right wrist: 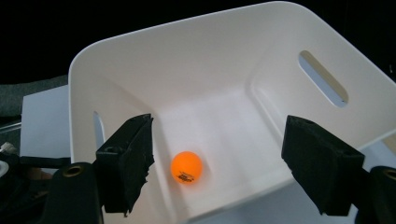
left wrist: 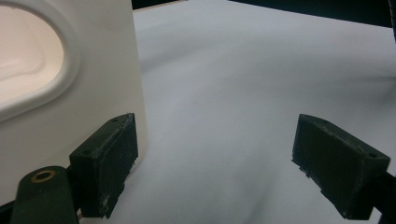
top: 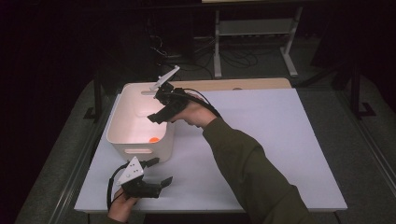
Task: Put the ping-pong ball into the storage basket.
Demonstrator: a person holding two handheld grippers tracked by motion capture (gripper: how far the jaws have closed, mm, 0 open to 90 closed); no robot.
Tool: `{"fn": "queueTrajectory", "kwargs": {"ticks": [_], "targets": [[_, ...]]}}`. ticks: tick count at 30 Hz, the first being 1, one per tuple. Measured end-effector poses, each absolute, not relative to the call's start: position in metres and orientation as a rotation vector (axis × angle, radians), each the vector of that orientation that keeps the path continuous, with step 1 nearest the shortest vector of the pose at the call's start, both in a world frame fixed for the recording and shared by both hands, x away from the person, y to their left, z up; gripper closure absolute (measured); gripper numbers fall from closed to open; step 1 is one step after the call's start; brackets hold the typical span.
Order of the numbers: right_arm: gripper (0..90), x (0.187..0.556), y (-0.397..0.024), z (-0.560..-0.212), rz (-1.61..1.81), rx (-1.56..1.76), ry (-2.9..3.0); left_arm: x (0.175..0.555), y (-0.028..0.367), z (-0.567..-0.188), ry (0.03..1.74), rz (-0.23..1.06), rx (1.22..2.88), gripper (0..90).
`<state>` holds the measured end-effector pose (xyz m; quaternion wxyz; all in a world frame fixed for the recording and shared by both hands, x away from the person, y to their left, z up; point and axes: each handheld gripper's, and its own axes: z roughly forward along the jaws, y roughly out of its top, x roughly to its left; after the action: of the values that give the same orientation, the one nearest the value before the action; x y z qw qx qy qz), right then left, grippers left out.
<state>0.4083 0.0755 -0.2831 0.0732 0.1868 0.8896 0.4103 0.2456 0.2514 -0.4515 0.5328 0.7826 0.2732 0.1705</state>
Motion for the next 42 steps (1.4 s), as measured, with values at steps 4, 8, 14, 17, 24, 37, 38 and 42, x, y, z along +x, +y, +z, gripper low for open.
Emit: {"fn": "queueTrajectory", "kwargs": {"ticks": [4,8,14,17,24,37,38,42], "targets": [[23.6,0.41,0.061,-0.281,1.233,0.584,2.647,0.246,0.251,-0.452,0.652,0.405,1.867,14.1],[22.8,0.411,0.049,-0.28,1.238,0.601,2.637,0.246,0.251,-0.451,0.652,0.408,1.867,14.1],[21.3,0.411,0.033,-0.281,1.248,0.62,2.616,0.246,0.251,-0.452,0.652,0.405,1.863,14.1],[20.8,0.41,0.026,-0.283,1.249,0.628,2.61,0.246,0.251,-0.452,0.652,0.407,1.866,14.1],[19.0,0.408,0.012,-0.292,1.248,0.655,2.602,0.246,0.251,-0.452,0.653,0.405,1.866,14.1],[13.5,0.4,-0.005,-0.311,1.262,0.686,2.593,0.245,0.251,-0.451,0.648,0.408,1.869,14.1],[13.3,0.4,-0.007,-0.312,1.265,0.688,2.591,0.245,0.251,-0.451,0.648,0.409,1.87,14.1],[12.9,0.397,-0.012,-0.318,1.266,0.706,2.577,0.245,0.251,-0.451,0.649,0.407,1.87,14.1]]}}
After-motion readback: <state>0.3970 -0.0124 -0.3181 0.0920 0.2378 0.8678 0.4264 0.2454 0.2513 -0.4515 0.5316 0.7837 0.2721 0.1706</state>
